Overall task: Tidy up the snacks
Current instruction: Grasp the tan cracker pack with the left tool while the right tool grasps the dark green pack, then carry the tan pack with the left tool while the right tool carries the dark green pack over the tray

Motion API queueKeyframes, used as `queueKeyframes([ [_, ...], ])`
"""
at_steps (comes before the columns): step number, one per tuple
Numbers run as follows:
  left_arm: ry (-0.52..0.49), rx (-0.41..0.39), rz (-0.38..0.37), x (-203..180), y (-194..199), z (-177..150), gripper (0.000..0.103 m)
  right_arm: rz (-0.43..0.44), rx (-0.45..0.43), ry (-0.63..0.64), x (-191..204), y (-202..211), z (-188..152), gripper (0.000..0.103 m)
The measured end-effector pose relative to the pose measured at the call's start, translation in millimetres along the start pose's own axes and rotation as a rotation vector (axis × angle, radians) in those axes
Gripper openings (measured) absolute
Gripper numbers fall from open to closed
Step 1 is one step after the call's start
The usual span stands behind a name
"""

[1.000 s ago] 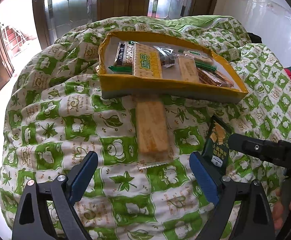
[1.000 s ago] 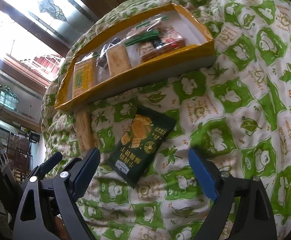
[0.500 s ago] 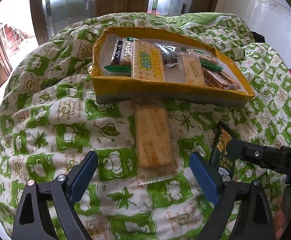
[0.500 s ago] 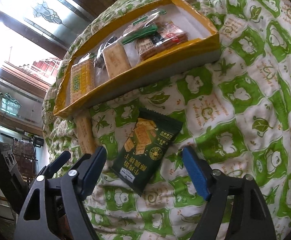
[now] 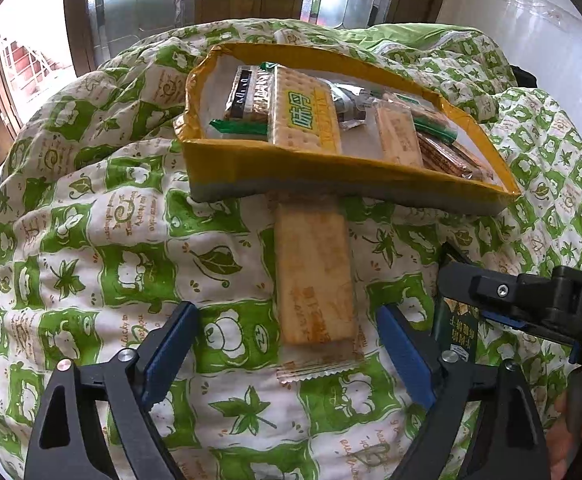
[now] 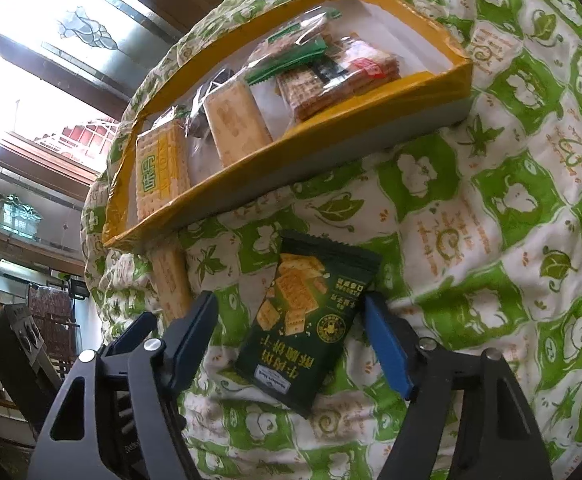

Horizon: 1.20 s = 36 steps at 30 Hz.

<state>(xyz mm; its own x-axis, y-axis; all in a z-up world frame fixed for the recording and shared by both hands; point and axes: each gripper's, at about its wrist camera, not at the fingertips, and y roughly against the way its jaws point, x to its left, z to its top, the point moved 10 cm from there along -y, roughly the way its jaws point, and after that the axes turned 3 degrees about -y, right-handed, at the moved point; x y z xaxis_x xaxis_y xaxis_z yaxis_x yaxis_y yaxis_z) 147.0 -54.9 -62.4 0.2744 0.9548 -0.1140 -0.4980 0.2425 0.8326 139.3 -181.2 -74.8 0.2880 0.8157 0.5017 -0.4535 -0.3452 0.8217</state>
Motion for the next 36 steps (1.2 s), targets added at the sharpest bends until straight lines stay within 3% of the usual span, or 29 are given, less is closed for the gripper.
queueKeyframes([
  [7,0.005,0.005,0.012,4,0,-3,0.078,-0.043,0.002,0.039,5,-9,0,0.072],
  [17,0.014,0.012,0.009,5,6,-6,0.042,-0.172,-0.014,0.166,10,-20,-3,0.062],
  [22,0.026,0.014,-0.008,7,11,-11,0.039,-0.161,-0.026,0.158,7,-17,-2,0.053],
  [36,0.032,0.013,-0.030,4,24,-20,0.037,-0.110,-0.035,0.148,3,-1,-3,0.050],
])
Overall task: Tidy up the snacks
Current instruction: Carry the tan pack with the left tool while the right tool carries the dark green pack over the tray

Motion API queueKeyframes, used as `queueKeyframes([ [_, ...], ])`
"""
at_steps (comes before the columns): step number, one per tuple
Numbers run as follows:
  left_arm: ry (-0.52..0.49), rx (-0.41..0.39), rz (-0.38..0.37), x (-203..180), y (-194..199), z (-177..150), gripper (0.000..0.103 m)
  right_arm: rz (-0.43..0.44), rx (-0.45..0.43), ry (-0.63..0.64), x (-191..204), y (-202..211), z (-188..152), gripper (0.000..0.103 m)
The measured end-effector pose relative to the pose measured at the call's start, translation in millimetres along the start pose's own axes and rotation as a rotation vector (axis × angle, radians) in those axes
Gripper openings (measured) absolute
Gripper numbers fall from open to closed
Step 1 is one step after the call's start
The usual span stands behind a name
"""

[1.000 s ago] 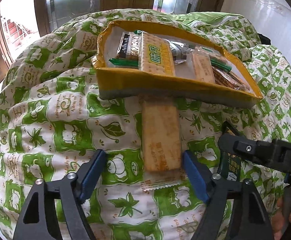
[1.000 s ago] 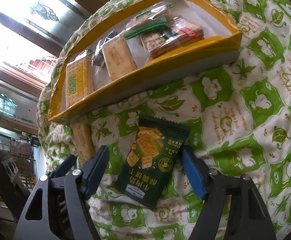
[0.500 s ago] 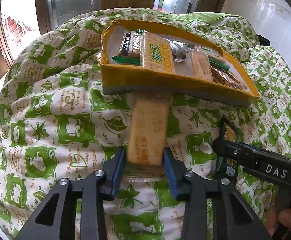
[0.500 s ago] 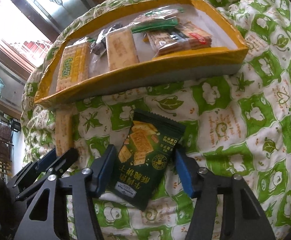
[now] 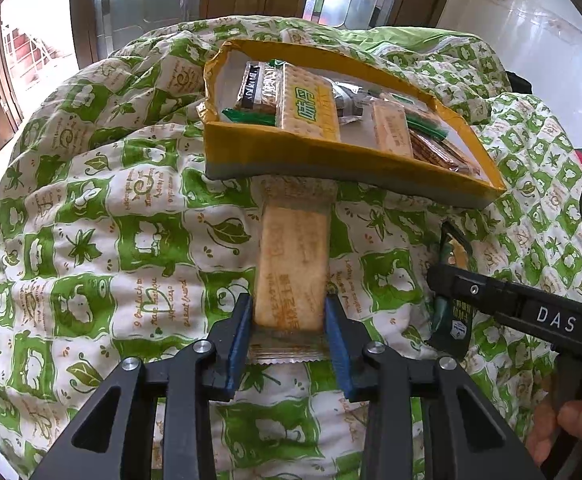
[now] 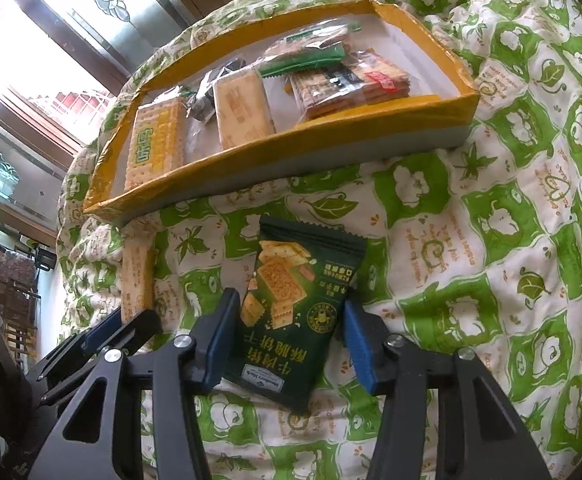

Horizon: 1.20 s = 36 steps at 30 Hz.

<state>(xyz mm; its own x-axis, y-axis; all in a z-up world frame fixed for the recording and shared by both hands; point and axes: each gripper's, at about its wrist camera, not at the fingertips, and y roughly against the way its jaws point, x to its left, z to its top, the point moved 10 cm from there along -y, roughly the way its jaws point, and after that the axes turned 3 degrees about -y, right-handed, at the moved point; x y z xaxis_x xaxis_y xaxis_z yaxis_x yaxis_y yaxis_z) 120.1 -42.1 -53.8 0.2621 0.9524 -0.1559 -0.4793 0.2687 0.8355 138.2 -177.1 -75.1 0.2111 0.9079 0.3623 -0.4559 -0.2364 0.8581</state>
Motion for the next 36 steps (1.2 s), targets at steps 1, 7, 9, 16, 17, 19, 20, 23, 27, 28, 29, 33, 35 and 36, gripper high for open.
queueKeyframes([
  [1,0.000,-0.001,0.000,0,1,0,0.037,0.004,-0.001,0.000,0,1,0,0.050],
  [7,0.001,-0.008,-0.006,-3,6,0,0.037,0.026,-0.013,0.002,1,10,-1,0.049],
  [9,0.001,-0.010,-0.008,-3,8,-1,0.037,0.031,-0.017,0.002,0,13,-1,0.049],
  [16,0.007,-0.023,-0.020,-7,15,0,0.037,0.038,-0.033,0.012,1,23,-1,0.048],
  [17,0.006,-0.026,-0.021,-8,17,0,0.037,0.038,-0.037,0.014,1,25,-1,0.048],
  [19,0.005,-0.028,-0.023,-8,19,0,0.036,0.039,-0.044,0.015,1,27,0,0.048],
  [20,0.005,-0.028,-0.025,-8,20,-1,0.036,0.040,-0.045,0.015,1,28,0,0.048],
  [23,0.002,-0.019,-0.025,-8,18,-2,0.036,0.041,-0.053,0.015,0,31,2,0.048],
  [27,-0.005,0.045,-0.011,-9,3,-9,0.035,0.042,-0.049,0.011,-1,31,1,0.048],
  [28,-0.014,0.059,-0.004,-9,-1,-11,0.035,0.042,-0.047,0.010,-1,30,0,0.048],
  [29,-0.022,0.072,0.004,-9,-4,-12,0.035,0.043,-0.045,0.010,0,29,0,0.048],
  [33,-0.031,0.088,0.022,-11,-12,-9,0.036,0.044,-0.044,0.009,0,29,0,0.048],
  [35,-0.035,0.088,0.021,-12,-13,-7,0.035,0.043,-0.044,0.010,0,29,0,0.048],
  [36,-0.037,0.083,0.019,-12,-13,-5,0.034,0.044,-0.043,0.010,-1,29,-1,0.048],
])
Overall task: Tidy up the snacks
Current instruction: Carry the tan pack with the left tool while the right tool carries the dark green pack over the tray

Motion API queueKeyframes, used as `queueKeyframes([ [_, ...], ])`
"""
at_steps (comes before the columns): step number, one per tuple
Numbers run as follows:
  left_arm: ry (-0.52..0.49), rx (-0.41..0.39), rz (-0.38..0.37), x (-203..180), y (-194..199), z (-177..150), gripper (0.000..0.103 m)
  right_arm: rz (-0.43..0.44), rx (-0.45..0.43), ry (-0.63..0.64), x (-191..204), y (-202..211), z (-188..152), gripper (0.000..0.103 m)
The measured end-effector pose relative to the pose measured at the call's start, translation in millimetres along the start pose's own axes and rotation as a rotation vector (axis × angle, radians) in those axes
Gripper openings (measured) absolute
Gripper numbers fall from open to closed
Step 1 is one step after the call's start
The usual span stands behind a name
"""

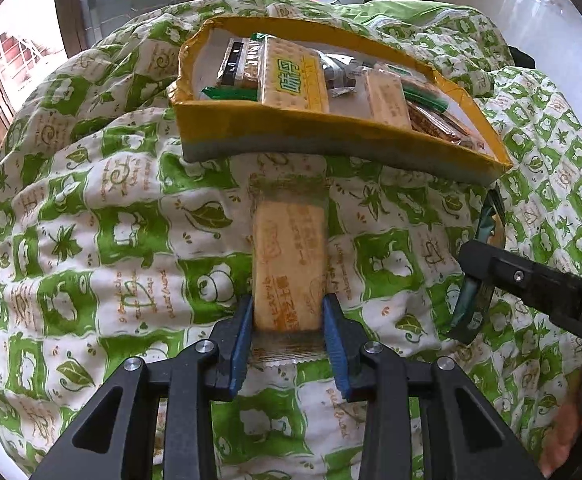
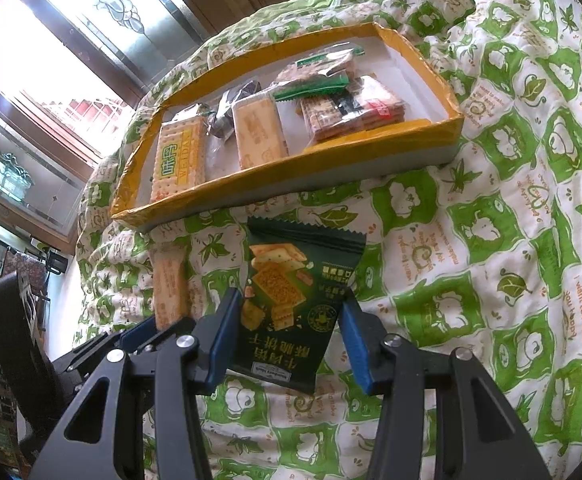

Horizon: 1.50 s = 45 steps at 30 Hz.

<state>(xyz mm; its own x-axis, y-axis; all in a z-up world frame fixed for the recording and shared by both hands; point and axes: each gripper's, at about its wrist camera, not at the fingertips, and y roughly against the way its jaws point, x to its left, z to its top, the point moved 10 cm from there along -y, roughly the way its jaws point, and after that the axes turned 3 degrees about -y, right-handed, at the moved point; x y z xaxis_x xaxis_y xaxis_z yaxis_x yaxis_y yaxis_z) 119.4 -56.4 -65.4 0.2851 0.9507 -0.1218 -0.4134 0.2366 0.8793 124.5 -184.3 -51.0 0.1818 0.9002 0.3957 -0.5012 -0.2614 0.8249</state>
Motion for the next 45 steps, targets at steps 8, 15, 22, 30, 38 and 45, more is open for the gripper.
queueKeyframes([
  [8,0.022,-0.058,-0.051,-2,21,-1,0.034,0.012,-0.011,0.002,2,5,3,0.048],
  [15,0.005,-0.091,-0.063,-9,39,0,0.034,0.023,-0.026,0.007,4,17,4,0.048],
  [22,-0.005,-0.124,-0.069,-11,54,7,0.034,0.025,-0.056,0.006,1,32,11,0.047],
  [30,-0.018,-0.152,-0.081,-15,67,19,0.034,0.015,-0.097,0.001,-7,51,31,0.047],
  [38,-0.014,-0.158,-0.105,-18,69,30,0.034,-0.001,-0.123,0.018,-14,65,52,0.047],
  [45,-0.022,-0.158,-0.118,-23,66,44,0.034,0.004,-0.123,0.042,-8,67,62,0.047],
])
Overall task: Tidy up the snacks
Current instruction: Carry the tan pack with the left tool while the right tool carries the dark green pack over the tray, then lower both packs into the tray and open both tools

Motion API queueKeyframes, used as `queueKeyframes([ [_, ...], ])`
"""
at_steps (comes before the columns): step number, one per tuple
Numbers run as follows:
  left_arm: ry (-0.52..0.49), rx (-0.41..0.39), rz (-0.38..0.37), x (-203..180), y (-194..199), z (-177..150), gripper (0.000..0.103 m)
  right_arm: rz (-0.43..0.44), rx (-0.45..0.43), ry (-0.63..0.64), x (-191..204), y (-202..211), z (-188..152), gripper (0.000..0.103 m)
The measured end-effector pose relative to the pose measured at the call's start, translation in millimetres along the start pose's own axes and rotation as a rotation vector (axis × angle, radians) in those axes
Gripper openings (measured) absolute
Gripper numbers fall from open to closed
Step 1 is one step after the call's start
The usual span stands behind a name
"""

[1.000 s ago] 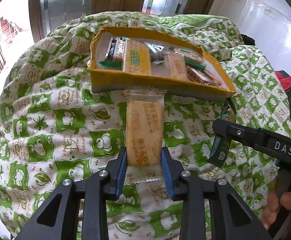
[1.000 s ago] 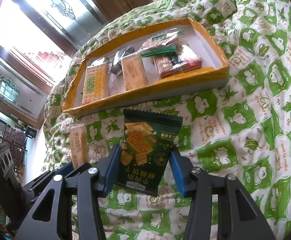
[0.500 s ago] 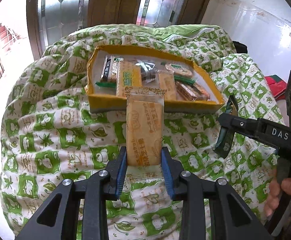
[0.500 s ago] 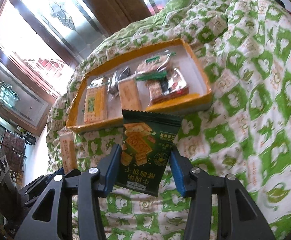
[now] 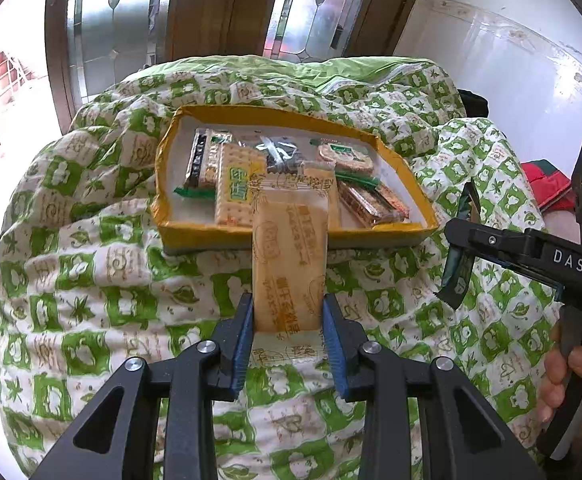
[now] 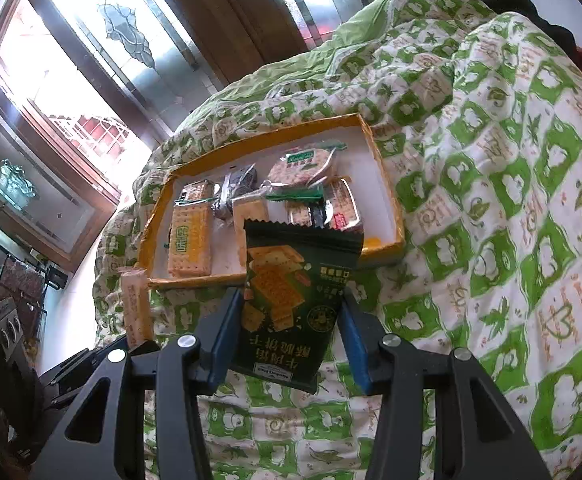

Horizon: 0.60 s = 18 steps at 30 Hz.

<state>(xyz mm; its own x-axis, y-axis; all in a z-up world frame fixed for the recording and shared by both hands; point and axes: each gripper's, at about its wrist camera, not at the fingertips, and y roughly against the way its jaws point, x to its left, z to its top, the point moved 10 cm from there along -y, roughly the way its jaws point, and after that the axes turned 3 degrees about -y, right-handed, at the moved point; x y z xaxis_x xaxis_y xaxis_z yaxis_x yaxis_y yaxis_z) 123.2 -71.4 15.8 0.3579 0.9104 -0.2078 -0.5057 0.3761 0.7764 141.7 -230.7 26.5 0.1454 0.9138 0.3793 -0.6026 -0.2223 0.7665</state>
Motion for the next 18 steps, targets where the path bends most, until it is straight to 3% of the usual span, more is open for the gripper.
queueKeyframes([
  [18,-0.022,0.001,-0.009,-8,-25,40,0.034,-0.018,-0.022,0.054,3,-1,42,0.047],
])
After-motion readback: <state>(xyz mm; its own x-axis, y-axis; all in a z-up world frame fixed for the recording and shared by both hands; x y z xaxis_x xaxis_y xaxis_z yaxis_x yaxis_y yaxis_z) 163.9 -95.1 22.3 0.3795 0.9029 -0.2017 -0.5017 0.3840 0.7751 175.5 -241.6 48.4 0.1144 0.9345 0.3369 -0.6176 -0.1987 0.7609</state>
